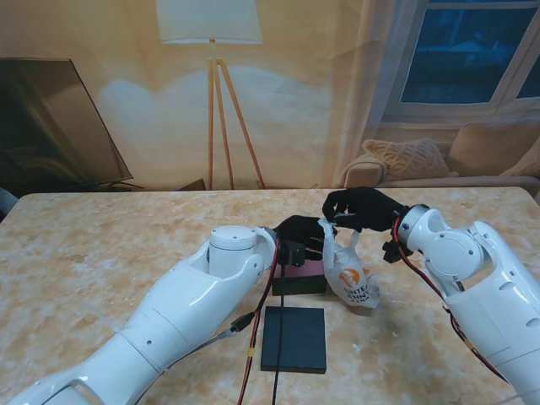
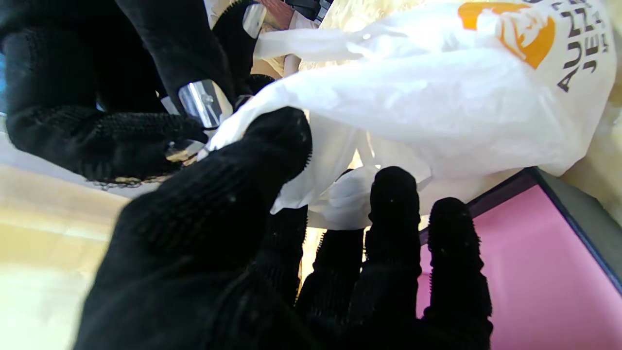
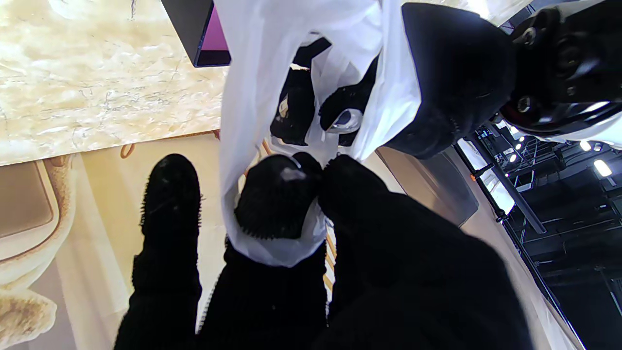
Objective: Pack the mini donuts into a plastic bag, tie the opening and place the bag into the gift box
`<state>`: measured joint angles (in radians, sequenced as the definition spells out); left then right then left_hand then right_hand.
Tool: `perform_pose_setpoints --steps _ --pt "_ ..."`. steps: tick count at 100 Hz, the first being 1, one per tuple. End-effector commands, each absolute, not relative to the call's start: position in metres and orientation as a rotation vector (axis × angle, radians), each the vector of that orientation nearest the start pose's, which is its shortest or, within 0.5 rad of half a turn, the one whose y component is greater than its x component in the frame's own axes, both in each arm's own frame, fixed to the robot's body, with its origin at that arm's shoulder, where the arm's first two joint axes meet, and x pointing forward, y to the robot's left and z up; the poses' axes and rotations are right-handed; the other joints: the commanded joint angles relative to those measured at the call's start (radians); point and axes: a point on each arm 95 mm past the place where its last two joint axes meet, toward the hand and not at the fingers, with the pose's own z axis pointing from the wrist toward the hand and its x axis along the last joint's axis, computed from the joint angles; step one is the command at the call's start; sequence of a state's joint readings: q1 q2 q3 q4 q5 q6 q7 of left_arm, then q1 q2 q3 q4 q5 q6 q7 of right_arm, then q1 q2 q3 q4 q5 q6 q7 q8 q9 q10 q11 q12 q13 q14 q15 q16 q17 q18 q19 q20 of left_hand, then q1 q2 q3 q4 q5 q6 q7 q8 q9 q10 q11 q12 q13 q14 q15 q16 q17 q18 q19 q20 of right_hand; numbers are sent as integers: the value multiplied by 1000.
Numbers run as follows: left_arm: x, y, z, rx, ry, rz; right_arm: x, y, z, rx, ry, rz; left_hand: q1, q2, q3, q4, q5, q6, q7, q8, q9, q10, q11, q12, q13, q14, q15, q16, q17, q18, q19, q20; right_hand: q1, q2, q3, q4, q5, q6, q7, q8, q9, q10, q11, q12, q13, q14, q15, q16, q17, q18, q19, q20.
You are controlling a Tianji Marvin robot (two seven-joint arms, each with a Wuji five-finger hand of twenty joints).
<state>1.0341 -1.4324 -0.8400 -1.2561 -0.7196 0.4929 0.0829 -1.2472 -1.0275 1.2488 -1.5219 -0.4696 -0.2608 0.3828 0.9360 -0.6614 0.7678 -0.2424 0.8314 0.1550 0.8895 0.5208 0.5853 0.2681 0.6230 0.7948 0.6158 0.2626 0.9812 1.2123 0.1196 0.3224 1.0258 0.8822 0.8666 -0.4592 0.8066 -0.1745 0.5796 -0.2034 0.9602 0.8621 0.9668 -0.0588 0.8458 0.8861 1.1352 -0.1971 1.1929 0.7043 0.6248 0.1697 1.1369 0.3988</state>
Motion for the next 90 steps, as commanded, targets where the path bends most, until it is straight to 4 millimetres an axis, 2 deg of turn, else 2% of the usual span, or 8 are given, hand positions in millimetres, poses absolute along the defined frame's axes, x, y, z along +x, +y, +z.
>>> perform_pose_setpoints --steps 1,17,30,45,66,81,87,90 --pt "481 -208 -285 -3133 678 -1751 475 -14 -227 1359 1674 1849 24 18 -41 13 12 11 17 -9 -18 -6 -22 -23 -11 0 7 8 -11 -10 3 0 61 42 -2 -6 -2 -25 55 15 18 -40 19 -7 15 -22 -4 -13 -3 -25 -10 -18" --pt "481 -207 -286 -3123 696 -1764 475 -14 -227 1363 1664 1851 55 77 -59 43 17 32 -9 -9 -14 3 -35 -49 -6 3 13 8 -13 -9 0 2 61 43 -10 -6 -4 -27 53 10 19 -40 14 -12 14 -24 -9 -13 -3 -24 -14 -22" --pt "481 -207 -286 -3120 721 -1779 476 -14 -228 1394 1635 1859 -11 120 34 83 -67 49 65 182 -42 20 -37 -50 -28 3 13 12 -22 -17 -2 11 31 40 -6 -3 -9 -29 33 -19 9 -31 -3 -25 3 -17 -39 -20 -12 1 0 -17" --pt "480 -206 -286 -3120 763 -1789 476 -15 -226 1433 1606 1875 -37 139 41 81 -156 77 179 398 -62 37 -37 -32 -45 8 7 9 -24 -15 -3 19 -43 48 -46 -14 -32 6 -4 -69 -48 14 -37 -22 -53 13 -70 -22 -54 38 14 -1" --pt "479 -206 -285 -3122 807 -1778 474 -15 -228 1456 1594 1877 12 190 -15 80 -231 128 236 531 -69 68 -51 -36 -46 23 8 -3 -20 -8 7 27 -84 71 -107 -11 -74 44 -45 -99 -109 49 -61 -12 -106 34 -93 -24 -91 62 14 12" --pt "478 -206 -285 -3136 805 -1756 475 -19 -227 1459 1566 1883 49 208 -48 91 -262 147 245 574 -59 83 -63 -51 -34 32 0 -19 -15 -2 7 25 -92 86 -146 -1 -139 79 -106 -153 -141 64 -72 -13 -127 49 -103 -24 -99 64 14 19" --pt "478 -206 -285 -3127 807 -1753 475 -20 -226 1456 1555 1887 50 212 -54 92 -266 144 243 574 -52 83 -61 -53 -26 31 4 -20 -9 -1 8 25 -53 73 -131 7 -141 88 -110 -168 -130 58 -65 -6 -119 43 -100 -22 -94 58 15 21" --pt "478 -205 -285 -3125 809 -1754 475 -20 -226 1457 1550 1889 50 213 -56 93 -269 142 240 573 -50 82 -60 -53 -25 31 5 -20 -7 -1 9 25 -26 54 -83 3 -137 92 -107 -174 -113 49 -67 6 -107 32 -94 -21 -86 48 14 23"
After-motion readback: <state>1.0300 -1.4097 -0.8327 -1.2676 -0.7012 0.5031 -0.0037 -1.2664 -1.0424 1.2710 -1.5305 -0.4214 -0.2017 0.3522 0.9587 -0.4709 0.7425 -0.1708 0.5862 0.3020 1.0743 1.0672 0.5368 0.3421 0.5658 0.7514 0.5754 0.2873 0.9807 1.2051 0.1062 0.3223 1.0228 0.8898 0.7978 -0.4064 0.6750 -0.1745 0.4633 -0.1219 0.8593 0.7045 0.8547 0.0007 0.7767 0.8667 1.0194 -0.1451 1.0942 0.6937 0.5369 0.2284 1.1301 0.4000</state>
